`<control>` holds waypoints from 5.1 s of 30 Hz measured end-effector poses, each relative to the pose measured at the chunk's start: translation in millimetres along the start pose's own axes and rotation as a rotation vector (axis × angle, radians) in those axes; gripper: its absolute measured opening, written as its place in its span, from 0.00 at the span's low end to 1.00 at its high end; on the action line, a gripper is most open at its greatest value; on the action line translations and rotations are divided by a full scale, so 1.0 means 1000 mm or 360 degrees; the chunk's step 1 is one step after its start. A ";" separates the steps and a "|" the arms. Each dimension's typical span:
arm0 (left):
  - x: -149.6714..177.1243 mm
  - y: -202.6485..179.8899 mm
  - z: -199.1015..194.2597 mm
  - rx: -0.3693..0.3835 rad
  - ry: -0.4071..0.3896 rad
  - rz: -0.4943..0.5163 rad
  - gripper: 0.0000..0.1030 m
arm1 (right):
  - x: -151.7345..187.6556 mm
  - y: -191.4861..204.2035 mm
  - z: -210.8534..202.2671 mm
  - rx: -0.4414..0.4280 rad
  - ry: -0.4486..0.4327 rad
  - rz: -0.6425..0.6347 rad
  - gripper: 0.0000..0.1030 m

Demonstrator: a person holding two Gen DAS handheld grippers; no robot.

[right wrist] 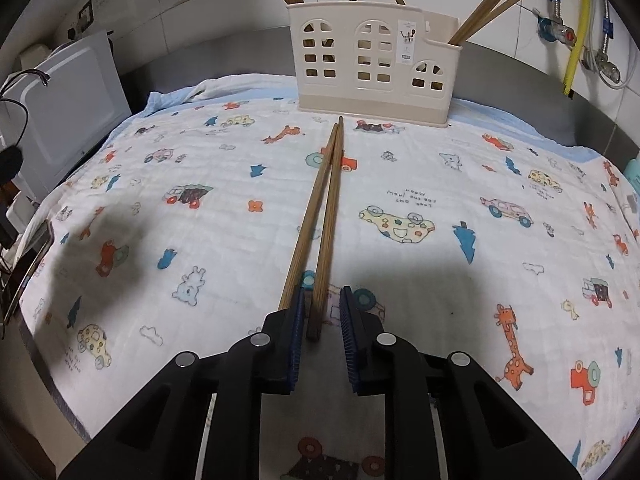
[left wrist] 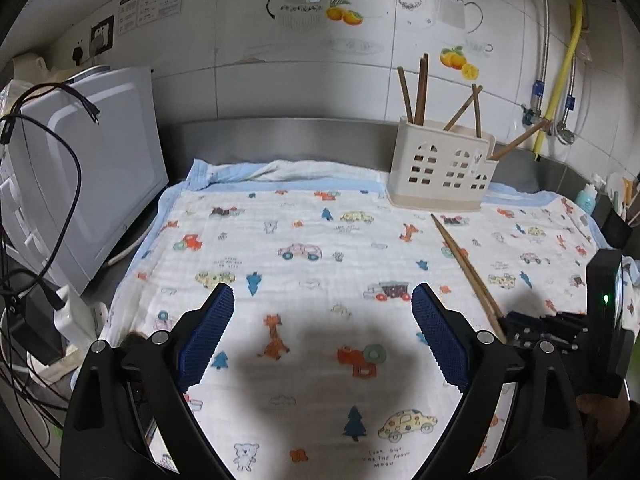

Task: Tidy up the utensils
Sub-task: 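Close the right tool on a chopstick while the left tool moves back over the blanket, then close the left tool on a chopstick lying on the blanket, then lift both held chopsticks toward the cream holder, then lower both held chopsticks into the cream holder from above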

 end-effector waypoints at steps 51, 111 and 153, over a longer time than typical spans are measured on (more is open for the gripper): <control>0.021 -0.198 0.090 0.0357 0.0450 0.0246 0.22 | 0.031 -0.108 -0.084 -0.0095 -0.0190 0.0283 0.06; -0.245 -0.104 0.020 0.0433 -0.0410 0.0417 0.05 | -0.323 -0.042 -0.160 -0.0080 -0.0637 -0.0015 0.06; -0.324 -0.098 0.095 0.0205 -0.0529 0.0263 0.05 | -0.302 -0.056 -0.070 -0.0040 -0.0434 -0.0040 0.07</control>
Point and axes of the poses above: each gripper's, at about its wrist camera, not at the fingertips, and z roughly the way its jaws point, y to its left, x to its underside, the point moved 1 cm from there along z, roughly the way its jaws point, and after that the axes turned 12 degrees about z, right-handed, at the moved point
